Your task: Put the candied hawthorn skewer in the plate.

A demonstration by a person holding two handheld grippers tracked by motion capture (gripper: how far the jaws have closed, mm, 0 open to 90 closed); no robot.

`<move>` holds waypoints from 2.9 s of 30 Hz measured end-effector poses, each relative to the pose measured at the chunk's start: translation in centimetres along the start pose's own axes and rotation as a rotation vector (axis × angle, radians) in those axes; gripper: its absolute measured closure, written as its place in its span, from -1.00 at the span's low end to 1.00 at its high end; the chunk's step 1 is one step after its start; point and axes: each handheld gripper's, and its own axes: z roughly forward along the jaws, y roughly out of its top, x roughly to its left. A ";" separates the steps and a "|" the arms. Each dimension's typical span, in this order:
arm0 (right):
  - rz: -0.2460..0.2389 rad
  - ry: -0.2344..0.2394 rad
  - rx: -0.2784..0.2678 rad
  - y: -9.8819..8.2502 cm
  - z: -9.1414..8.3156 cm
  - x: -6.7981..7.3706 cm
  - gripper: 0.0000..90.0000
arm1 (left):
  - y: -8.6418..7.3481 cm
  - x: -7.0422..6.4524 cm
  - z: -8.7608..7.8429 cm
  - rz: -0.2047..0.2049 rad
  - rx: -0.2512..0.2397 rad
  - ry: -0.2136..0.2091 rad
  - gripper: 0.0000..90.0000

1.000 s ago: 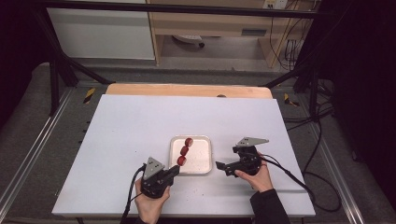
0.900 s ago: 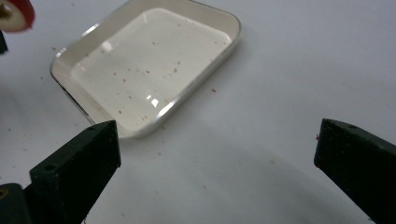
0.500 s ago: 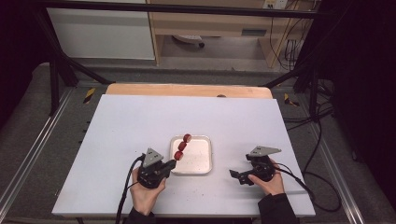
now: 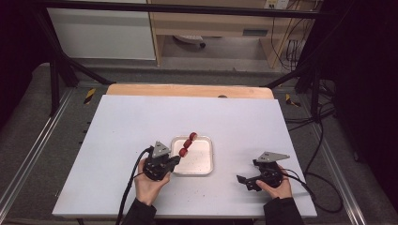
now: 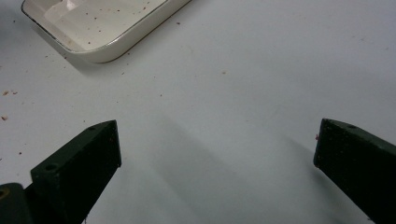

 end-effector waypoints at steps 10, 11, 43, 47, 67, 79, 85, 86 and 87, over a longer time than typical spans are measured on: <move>-0.011 0.000 0.013 -0.3 0.0 0.1 -0.98 | 0.4 -0.1 2.3 0.037 0.072 0.021 0.96; -0.011 -0.001 0.013 -0.3 0.0 0.1 -0.98 | 0.4 -0.2 2.5 0.044 0.082 0.028 0.96; -0.009 -0.008 0.008 -0.3 -0.1 0.1 -0.98 | 0.6 0.4 2.8 0.101 0.134 0.062 0.39; -0.005 -0.009 0.003 -0.3 -0.1 0.1 -0.98 | 1.2 0.9 1.9 0.096 0.136 0.031 0.10; 0.002 -0.012 -0.003 -0.3 -0.3 0.1 -0.99 | -1.8 5.2 -3.3 0.075 0.172 -0.002 -0.66; -0.001 -0.017 0.005 -0.4 -0.3 0.1 -0.99 | -7.1 8.8 -6.7 0.016 0.081 0.042 -0.77; -0.001 -0.017 0.003 -0.5 -0.3 0.2 -0.99 | -8.4 9.5 -7.4 0.026 0.060 0.043 -0.81; -0.003 -0.015 0.007 -0.5 -0.4 0.2 -0.99 | -8.5 9.6 -7.4 0.028 0.058 0.044 -0.82; -0.004 -0.015 0.007 -0.5 -0.3 0.2 -0.99 | -8.5 9.6 -7.5 0.031 0.057 0.043 -0.82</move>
